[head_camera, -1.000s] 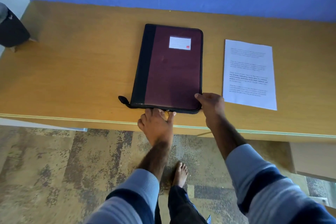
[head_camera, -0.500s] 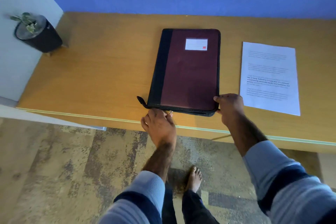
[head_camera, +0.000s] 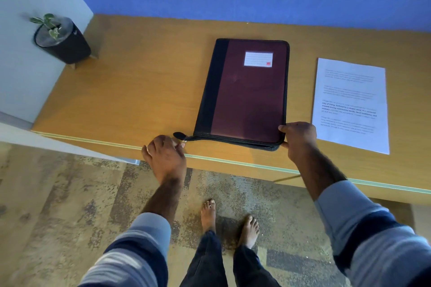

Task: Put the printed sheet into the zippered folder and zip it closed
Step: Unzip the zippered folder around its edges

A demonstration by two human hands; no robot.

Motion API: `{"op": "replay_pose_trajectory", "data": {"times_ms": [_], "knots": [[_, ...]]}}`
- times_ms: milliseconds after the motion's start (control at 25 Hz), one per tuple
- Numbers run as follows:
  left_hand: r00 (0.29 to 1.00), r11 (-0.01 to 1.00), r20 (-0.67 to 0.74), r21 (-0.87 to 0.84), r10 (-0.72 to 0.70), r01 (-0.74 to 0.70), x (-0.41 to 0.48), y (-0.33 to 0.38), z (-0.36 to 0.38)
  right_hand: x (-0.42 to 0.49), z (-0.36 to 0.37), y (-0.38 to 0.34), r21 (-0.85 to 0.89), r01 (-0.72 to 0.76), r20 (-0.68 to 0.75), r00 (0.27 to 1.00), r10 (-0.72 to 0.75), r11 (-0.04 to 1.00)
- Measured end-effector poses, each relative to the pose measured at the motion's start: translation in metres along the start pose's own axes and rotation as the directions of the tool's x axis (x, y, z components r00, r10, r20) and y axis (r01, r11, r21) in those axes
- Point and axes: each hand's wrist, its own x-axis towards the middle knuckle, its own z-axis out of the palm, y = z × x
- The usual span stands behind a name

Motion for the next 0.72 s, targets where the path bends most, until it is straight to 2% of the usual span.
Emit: {"op": "replay_pose_trajectory", "data": {"times_ms": [120, 200, 280, 400, 560, 640, 720], "knots": [[0.996, 0.997, 0.041, -0.041, 0.074, -0.073, 0.004, -0.001, -0.006, -0.002, 0.004, 0.001, 0.007, -0.016, -0.048, 0.999, 0.016, 1.0], [0.982, 0.981, 0.113, -0.14, 0.149, -0.133, 0.003, 0.006, -0.011, -0.005, 0.005, 0.001, -0.001, 0.013, -0.068, 0.998, -0.013, 1.0], [0.932, 0.938, 0.216, -0.257, 0.29, -0.232, 0.001, 0.02, -0.022, -0.012, 0.005, -0.001, -0.002, 0.057, -0.05, 0.997, -0.057, 0.998], [0.812, 0.864, 0.336, -0.347, 0.477, -0.365, -0.006, 0.057, -0.048, -0.035, 0.005, -0.013, 0.025, 0.139, -0.035, 0.99, -0.138, 0.99], [0.747, 0.753, 0.238, -0.444, 0.621, -0.485, -0.012, 0.115, -0.076, -0.075, 0.019, -0.043, 0.018, 0.301, -0.017, 0.954, -0.301, 0.954], [0.759, 0.697, 0.162, -0.549, 0.631, -0.462, -0.007, 0.139, -0.086, -0.094, 0.031, -0.059, -0.032, 0.429, 0.05, 0.903, -0.427, 0.903], [0.803, 0.676, 0.082, -0.594, 0.591, -0.437, 0.001, 0.152, -0.096, -0.111, 0.041, -0.074, -0.049, 0.52, 0.177, 0.845, -0.505, 0.853]]}}
